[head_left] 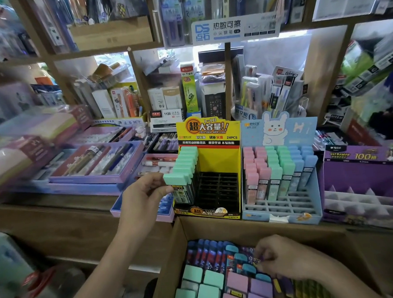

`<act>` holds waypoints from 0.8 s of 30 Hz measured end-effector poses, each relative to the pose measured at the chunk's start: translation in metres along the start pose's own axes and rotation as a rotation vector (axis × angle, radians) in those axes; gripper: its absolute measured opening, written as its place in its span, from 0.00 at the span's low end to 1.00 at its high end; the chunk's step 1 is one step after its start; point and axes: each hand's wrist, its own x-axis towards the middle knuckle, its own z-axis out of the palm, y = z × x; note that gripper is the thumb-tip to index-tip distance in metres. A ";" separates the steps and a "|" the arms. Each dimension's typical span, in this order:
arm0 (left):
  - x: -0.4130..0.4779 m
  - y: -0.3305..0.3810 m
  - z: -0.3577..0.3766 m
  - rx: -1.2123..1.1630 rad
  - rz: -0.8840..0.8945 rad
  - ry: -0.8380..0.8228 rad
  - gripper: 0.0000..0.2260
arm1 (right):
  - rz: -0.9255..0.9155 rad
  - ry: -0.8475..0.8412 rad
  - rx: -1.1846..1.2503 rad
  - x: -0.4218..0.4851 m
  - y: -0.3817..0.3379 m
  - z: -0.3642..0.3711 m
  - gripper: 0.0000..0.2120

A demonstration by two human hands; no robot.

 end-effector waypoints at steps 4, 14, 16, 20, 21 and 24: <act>0.003 0.000 -0.002 0.077 0.029 -0.026 0.08 | -0.011 0.003 -0.012 0.001 0.001 0.001 0.08; -0.005 -0.008 0.007 0.234 0.019 0.003 0.06 | -0.012 0.004 -0.025 0.000 -0.001 0.001 0.11; -0.005 -0.010 0.007 0.242 0.008 0.010 0.04 | -0.019 0.005 -0.018 -0.001 -0.001 0.001 0.11; -0.007 -0.009 0.008 0.236 0.000 0.005 0.03 | -0.027 -0.002 0.021 -0.001 -0.002 0.002 0.10; -0.009 -0.009 0.009 0.221 -0.010 0.008 0.03 | -0.030 0.002 0.025 -0.002 -0.002 0.003 0.10; -0.018 -0.008 0.009 0.201 -0.053 0.039 0.04 | -0.065 0.026 0.043 -0.005 -0.001 0.005 0.10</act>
